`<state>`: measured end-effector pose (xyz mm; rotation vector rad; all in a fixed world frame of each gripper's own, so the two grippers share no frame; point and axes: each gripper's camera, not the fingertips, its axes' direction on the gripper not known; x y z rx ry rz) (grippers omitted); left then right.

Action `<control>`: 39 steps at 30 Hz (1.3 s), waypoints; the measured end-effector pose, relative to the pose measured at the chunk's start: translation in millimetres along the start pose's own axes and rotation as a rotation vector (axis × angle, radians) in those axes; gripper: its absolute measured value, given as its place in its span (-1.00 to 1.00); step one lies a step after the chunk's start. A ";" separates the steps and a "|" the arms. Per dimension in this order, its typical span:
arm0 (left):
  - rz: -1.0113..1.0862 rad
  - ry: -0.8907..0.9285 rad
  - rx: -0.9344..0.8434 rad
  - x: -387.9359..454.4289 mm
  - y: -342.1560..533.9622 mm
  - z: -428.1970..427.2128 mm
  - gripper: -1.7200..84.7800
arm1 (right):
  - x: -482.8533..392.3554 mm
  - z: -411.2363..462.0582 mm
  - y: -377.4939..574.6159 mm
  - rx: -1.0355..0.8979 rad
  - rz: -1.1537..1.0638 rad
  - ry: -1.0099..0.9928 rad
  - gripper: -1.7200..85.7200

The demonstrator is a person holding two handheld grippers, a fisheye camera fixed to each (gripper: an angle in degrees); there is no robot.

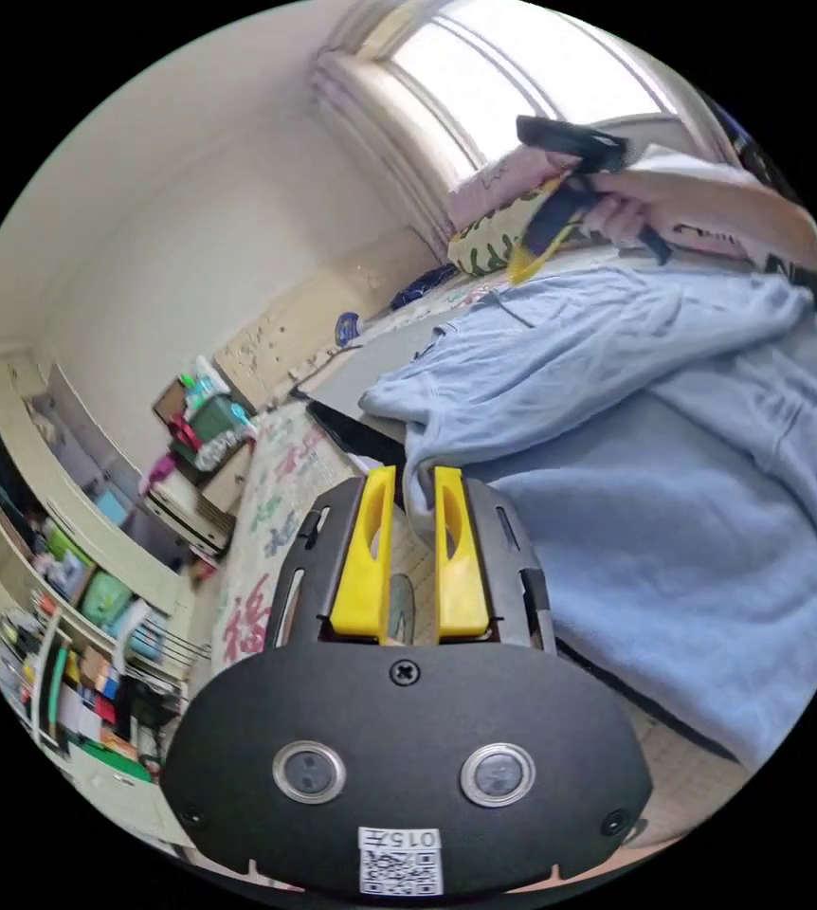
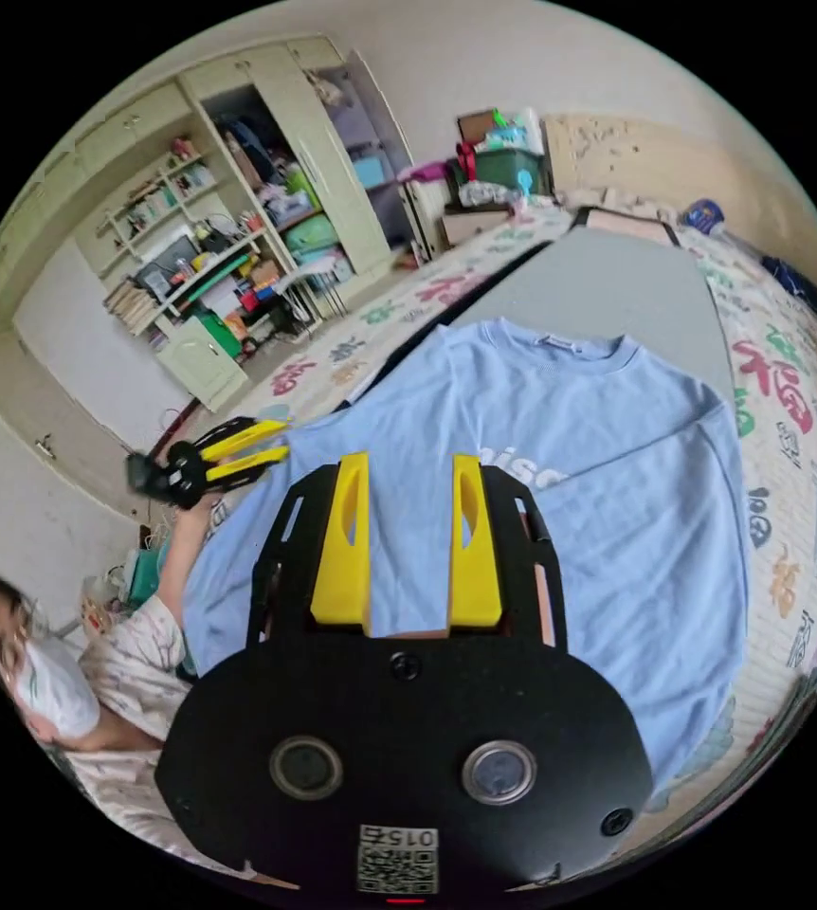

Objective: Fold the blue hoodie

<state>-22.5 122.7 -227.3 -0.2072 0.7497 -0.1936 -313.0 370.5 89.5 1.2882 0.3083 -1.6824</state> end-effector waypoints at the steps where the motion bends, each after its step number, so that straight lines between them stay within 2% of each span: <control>1: 0.012 -0.009 -0.005 4.1 -1.5 0.9 -0.82 | -2.5 10.8 -10.8 -0.010 0.005 0.012 -0.67; 7: 0.013 0.022 -0.021 15.1 -10.1 4.5 -0.88 | -28.0 79.6 -77.6 -0.099 0.013 0.167 -0.71; 12: -0.070 0.036 -0.055 10.1 -19.7 3.3 -0.92 | -66.3 69.3 -101.2 -0.035 -0.020 0.246 -0.96; 17: -0.082 -0.082 -0.170 16.4 -34.2 7.2 -0.93 | -107.9 67.3 -140.7 0.027 -0.015 0.277 -0.98; 22: -0.163 -0.011 -0.214 4.2 -39.1 10.7 -0.93 | -151.2 100.5 -187.0 0.007 -0.046 0.361 -0.98; 26: -0.177 0.022 -0.262 2.3 -46.1 19.1 -0.93 | -164.0 147.0 -209.4 -0.131 -0.044 0.439 -0.96; 28: -0.194 0.034 -0.263 -0.9 -48.7 19.2 -0.93 | -167.8 143.0 -209.1 -0.114 -0.062 0.447 -0.93; 34: -0.224 0.075 -0.245 -9.2 -56.7 14.6 -0.92 | -165.6 58.1 -161.9 -0.086 -0.104 0.330 -0.84; 39: -0.194 0.077 -0.275 -5.3 -68.7 17.2 -0.92 | -140.2 -72.8 -24.6 -0.054 -0.112 0.207 -0.77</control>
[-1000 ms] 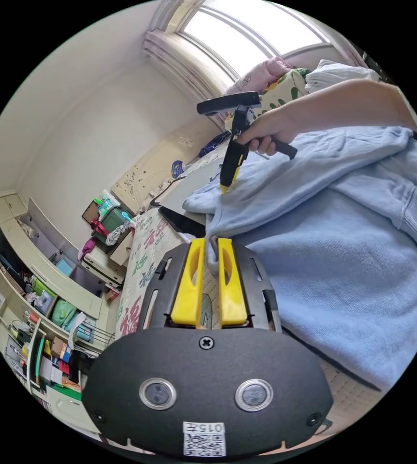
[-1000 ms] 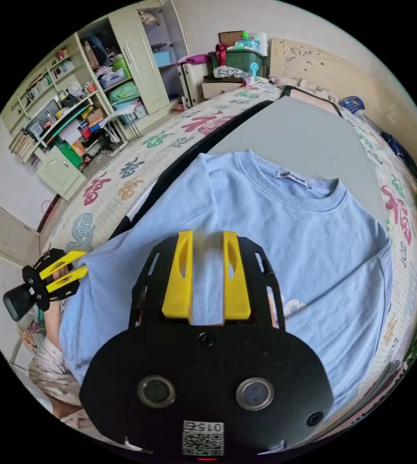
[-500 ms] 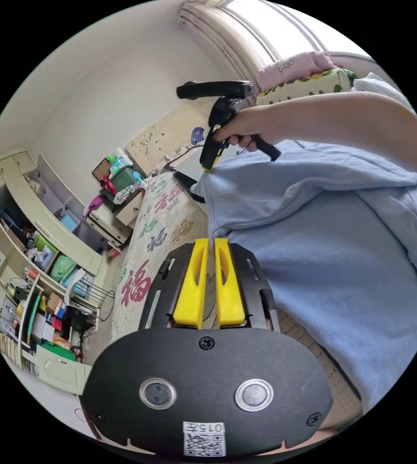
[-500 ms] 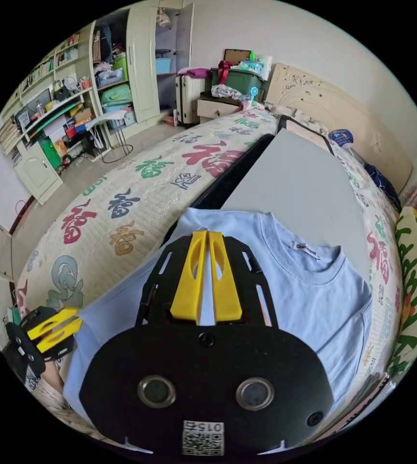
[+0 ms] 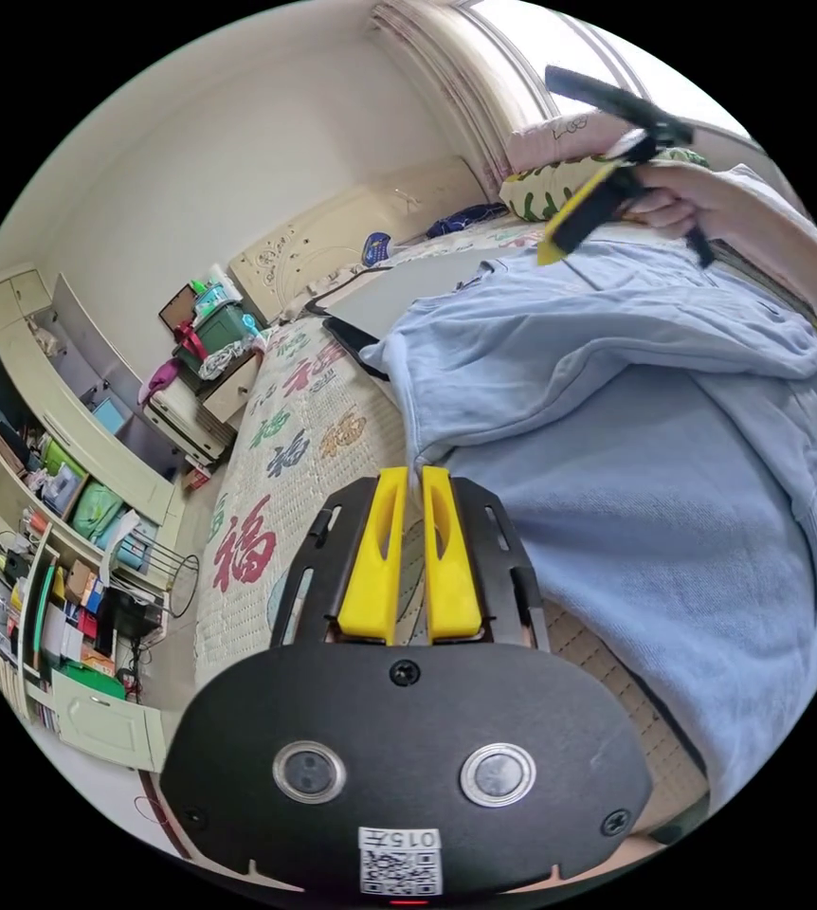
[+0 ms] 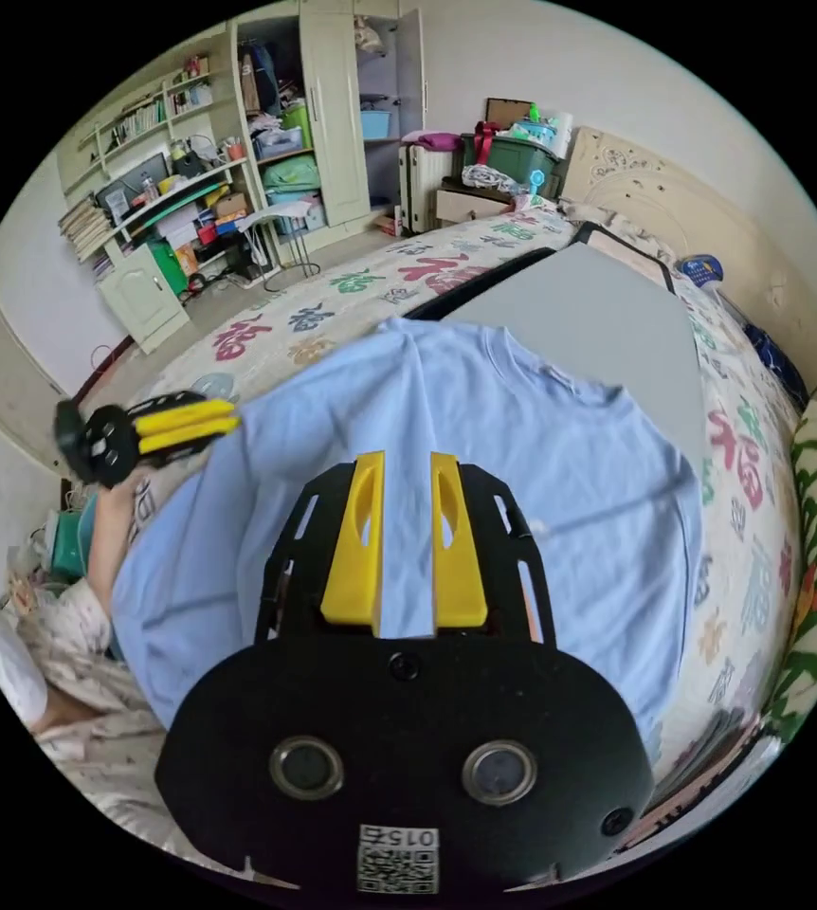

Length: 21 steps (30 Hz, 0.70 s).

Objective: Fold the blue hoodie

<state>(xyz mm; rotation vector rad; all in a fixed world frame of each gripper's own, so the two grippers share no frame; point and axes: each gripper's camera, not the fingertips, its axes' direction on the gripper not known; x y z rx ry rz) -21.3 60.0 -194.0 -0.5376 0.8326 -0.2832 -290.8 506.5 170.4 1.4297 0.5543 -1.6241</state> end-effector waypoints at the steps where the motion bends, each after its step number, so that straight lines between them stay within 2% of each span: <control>1: 0.004 -0.003 -0.005 1.0 -1.3 0.1 -0.92 | 5.4 -10.0 18.2 -0.010 0.005 -0.003 -0.77; 6: 0.007 -0.002 -0.020 2.5 -9.9 -2.8 -0.92 | 53.3 -75.5 160.8 -0.083 0.139 0.102 -0.70; 9: 0.012 -0.007 -0.030 4.1 -14.2 -4.3 -0.92 | 75.2 -91.8 205.2 -0.111 0.215 0.053 -0.66; 12: 0.027 -0.023 -0.041 7.9 -18.5 -5.8 -0.91 | 83.2 -93.2 226.4 -0.139 0.206 -0.050 -0.66; 21: 0.027 -0.025 -0.041 5.5 -25.5 -15.9 -0.91 | 69.9 -105.9 227.5 -0.179 0.129 -0.095 -0.78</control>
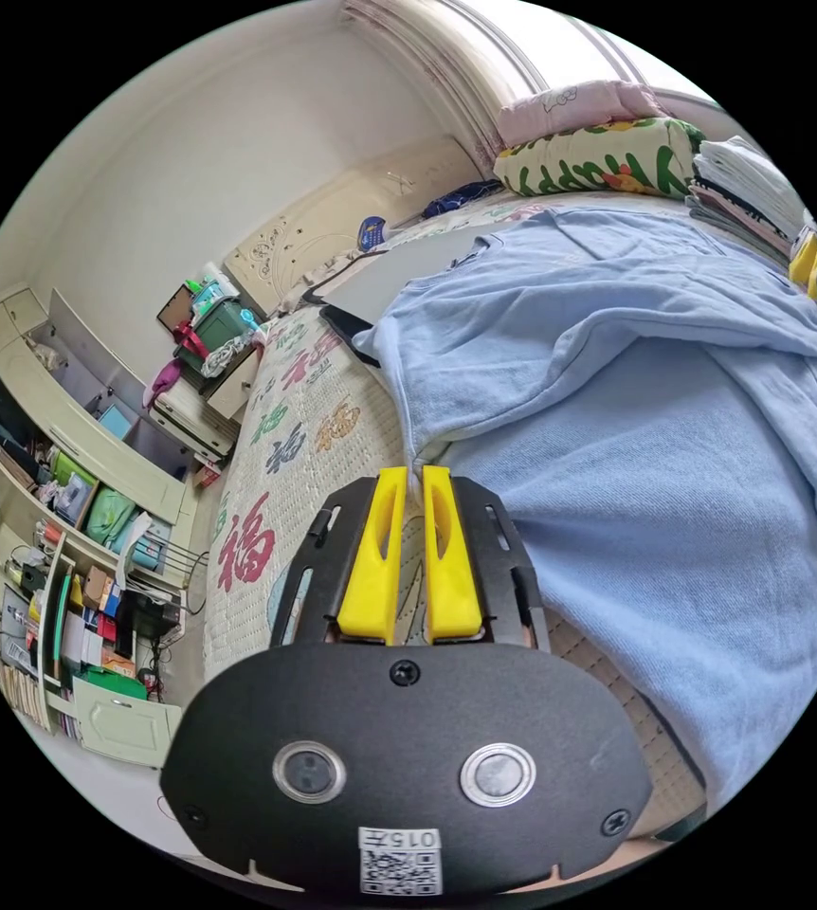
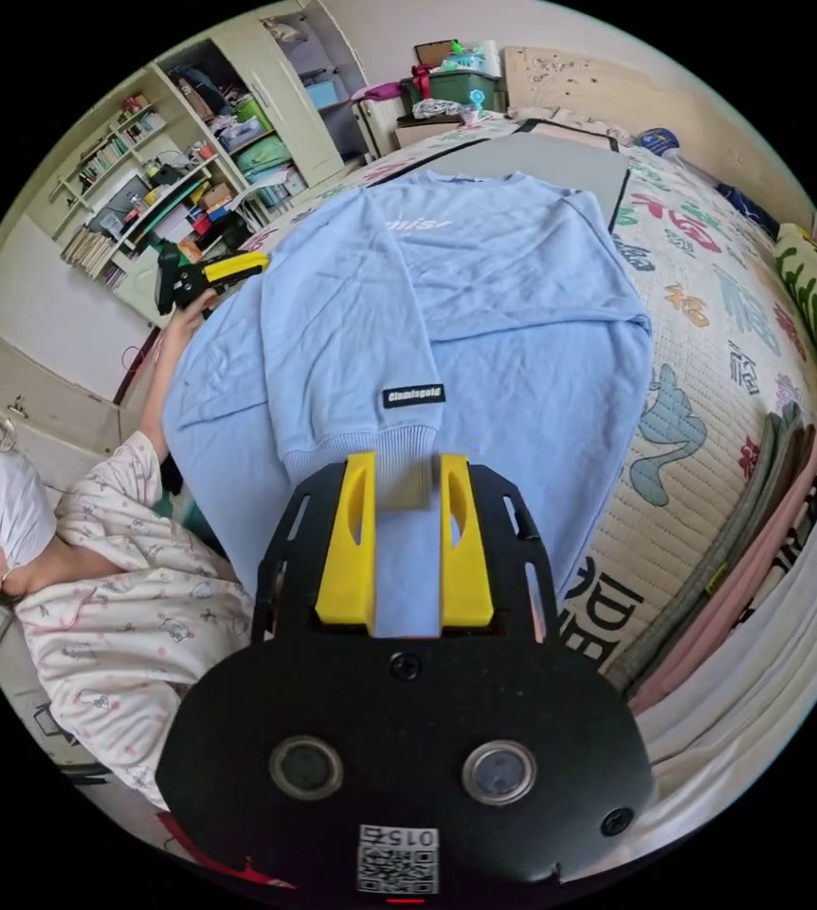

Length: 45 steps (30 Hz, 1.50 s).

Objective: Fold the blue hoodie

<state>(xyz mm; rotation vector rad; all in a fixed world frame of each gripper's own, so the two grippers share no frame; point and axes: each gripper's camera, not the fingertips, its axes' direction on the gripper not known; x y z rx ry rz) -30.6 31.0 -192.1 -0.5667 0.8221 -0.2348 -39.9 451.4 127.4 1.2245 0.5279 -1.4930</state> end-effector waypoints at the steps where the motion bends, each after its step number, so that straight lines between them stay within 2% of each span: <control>1: -0.002 0.003 0.000 -0.9 -0.2 -0.7 -0.91 | -1.6 -1.2 -0.4 0.000 -0.005 0.012 -0.80; 3: -0.009 0.014 0.003 -4.6 -1.0 -3.5 -0.91 | -3.1 -12.0 -0.6 0.021 0.008 0.043 -0.90; 8: -0.006 0.008 0.001 -7.5 -3.0 -8.7 -0.91 | 8.7 -38.1 9.9 0.102 0.081 0.165 -0.94; 10: -0.005 0.010 0.002 -9.3 -3.5 -10.6 -0.91 | 18.3 -37.5 11.1 0.088 0.113 0.235 -0.94; 14: -0.002 0.009 0.003 -13.7 -4.2 -14.8 -0.91 | 41.3 -16.1 9.6 0.033 0.161 0.217 -0.88; 19: -0.002 0.007 0.003 -20.6 -4.1 -18.8 -0.91 | 50.7 -33.7 30.2 0.118 0.202 0.223 -0.79; 23: -0.003 0.013 0.030 -28.8 1.5 -27.3 -0.90 | 47.3 -65.9 59.0 0.299 0.172 0.034 -0.83; 25: -0.023 0.047 0.041 -39.3 6.8 -36.7 -0.90 | 38.0 -59.6 61.8 0.263 0.053 -0.089 -0.85; 27: -0.109 0.119 0.056 -65.5 18.7 -52.1 -0.88 | 29.5 -30.4 55.9 0.078 -0.030 -0.128 -0.87; 28: -0.148 0.138 0.075 -73.8 23.6 -57.4 -0.87 | 28.0 -24.1 56.2 0.056 -0.037 -0.114 -0.87; 31: -0.341 0.340 0.352 -117.8 53.2 -94.9 -0.78 | 20.9 -28.3 61.6 0.081 -0.119 -0.076 -0.88; 33: -0.394 0.447 0.572 -142.7 54.9 -115.7 -0.74 | 23.1 -61.4 59.8 0.234 -0.206 -0.039 -0.87; 35: -0.408 0.414 0.606 -155.5 34.8 -118.1 -0.76 | 32.6 -80.3 46.0 0.361 -0.217 0.039 -0.87; 38: -0.461 0.381 0.486 -170.2 -29.1 -93.2 -0.76 | 61.2 -79.7 -2.9 0.486 -0.148 0.137 -0.84; 41: -0.425 0.385 0.311 -166.3 -106.3 -37.5 -0.75 | 102.6 -46.1 -73.7 0.465 -0.084 0.161 -0.74; 45: -0.311 0.186 -0.024 -135.5 -181.5 55.4 -0.75 | 169.4 7.0 -155.0 0.436 0.087 0.133 -0.70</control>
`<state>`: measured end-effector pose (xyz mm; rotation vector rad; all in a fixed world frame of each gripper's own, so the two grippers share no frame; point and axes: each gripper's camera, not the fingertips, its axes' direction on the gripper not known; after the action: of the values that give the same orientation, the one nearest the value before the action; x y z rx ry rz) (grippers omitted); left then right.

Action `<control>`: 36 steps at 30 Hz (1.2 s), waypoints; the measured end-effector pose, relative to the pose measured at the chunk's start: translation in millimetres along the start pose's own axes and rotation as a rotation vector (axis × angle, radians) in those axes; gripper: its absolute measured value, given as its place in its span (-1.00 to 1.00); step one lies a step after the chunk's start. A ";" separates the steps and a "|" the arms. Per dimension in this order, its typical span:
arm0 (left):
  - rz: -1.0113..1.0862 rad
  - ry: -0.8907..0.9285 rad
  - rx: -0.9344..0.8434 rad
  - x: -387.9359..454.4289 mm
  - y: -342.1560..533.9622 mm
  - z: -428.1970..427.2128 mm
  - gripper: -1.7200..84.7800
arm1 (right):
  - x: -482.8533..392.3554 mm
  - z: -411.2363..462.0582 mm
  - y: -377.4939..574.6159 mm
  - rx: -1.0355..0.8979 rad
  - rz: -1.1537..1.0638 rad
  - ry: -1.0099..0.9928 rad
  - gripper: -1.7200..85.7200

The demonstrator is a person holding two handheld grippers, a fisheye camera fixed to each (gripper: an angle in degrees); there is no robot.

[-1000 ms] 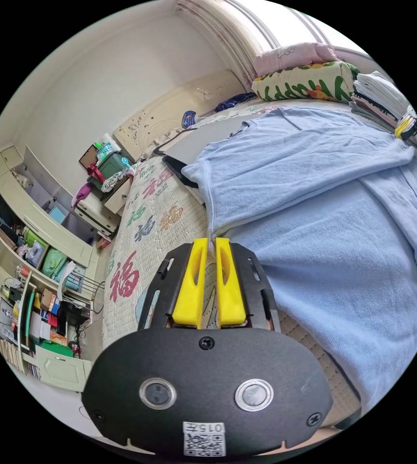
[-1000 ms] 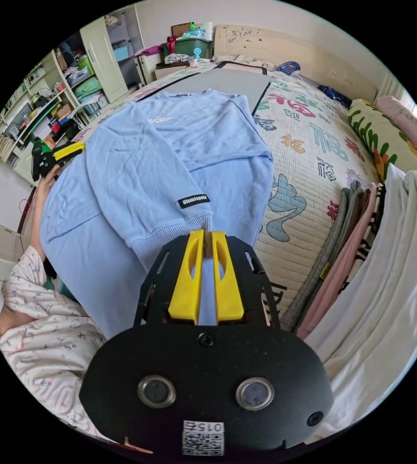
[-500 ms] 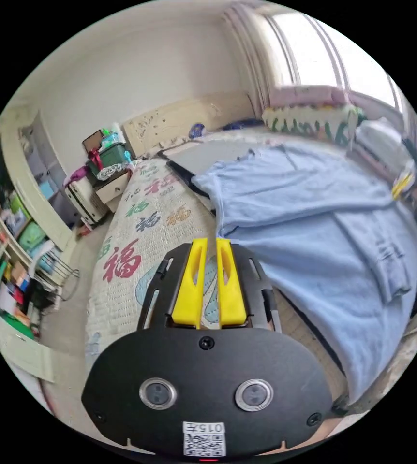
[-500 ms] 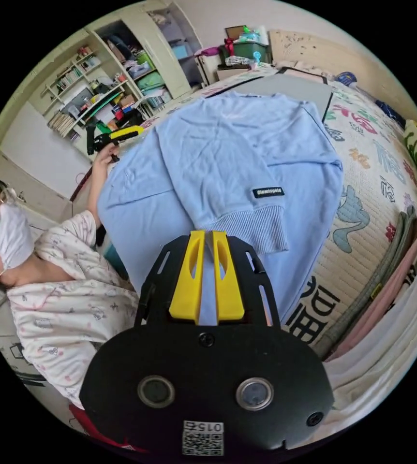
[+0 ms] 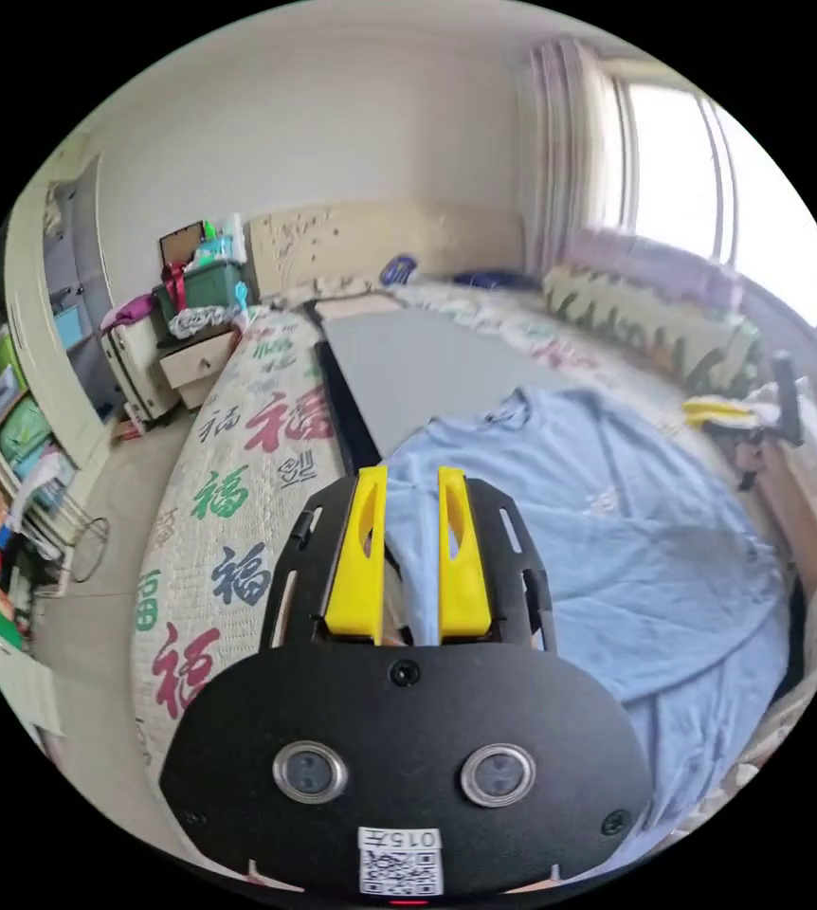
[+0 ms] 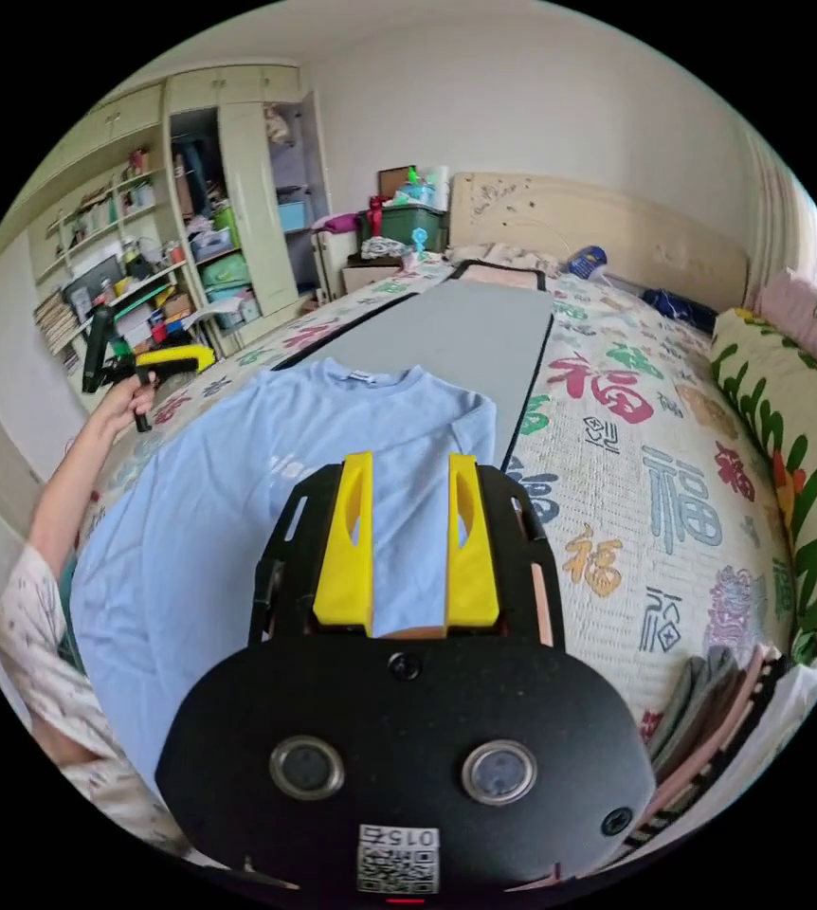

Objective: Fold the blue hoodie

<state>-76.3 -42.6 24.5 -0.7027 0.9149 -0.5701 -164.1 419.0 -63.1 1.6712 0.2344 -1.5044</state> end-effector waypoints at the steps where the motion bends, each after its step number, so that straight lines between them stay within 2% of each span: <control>1: 0.011 -0.025 -0.030 3.0 -5.3 11.2 -0.74 | 6.0 10.4 -6.1 -0.006 0.028 -0.004 -0.70; 3: 0.029 -0.073 -0.101 7.6 -20.6 46.2 -0.72 | 17.7 41.9 -27.6 -0.011 0.068 -0.008 -0.70; 5: 0.008 -0.064 -0.116 3.3 -28.4 64.1 -0.71 | 16.1 64.2 -43.2 -0.034 0.031 0.078 -0.69; 8: -0.070 0.022 -0.081 -12.9 -33.0 83.9 -0.69 | 19.2 100.9 -61.1 -0.075 0.008 0.176 -0.66; 12: -0.115 0.122 -0.156 -28.2 -26.1 122.4 -0.68 | 47.1 155.5 -66.9 -0.265 0.088 0.135 -0.67; 17: -0.065 0.141 -0.101 -25.4 -1.0 136.1 -0.80 | 56.1 160.4 -49.8 -0.242 0.061 0.096 -0.81; 22: 0.032 0.007 -0.066 1.8 21.3 128.1 -0.91 | 54.5 134.4 -12.9 -0.116 0.028 0.151 -0.86; 25: 0.019 -0.028 0.056 16.2 48.0 92.1 -0.93 | 48.8 95.3 20.6 -0.056 0.005 0.141 -0.87; 31: 0.125 0.069 0.395 53.1 185.0 -42.4 -0.94 | 20.1 -33.7 152.4 0.168 -0.087 0.033 -0.87; 34: 0.209 0.065 0.491 73.5 304.5 -88.2 -0.94 | 6.3 -100.5 261.4 0.243 -0.171 -0.027 -0.87; 36: 0.263 0.114 0.559 92.1 414.6 -94.7 -0.94 | 1.3 -129.1 361.9 0.213 -0.243 -0.122 -0.87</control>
<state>-51.5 131.4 -373.6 -0.0450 0.8804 -0.5977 160.9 282.7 89.9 1.7566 0.2240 -1.8620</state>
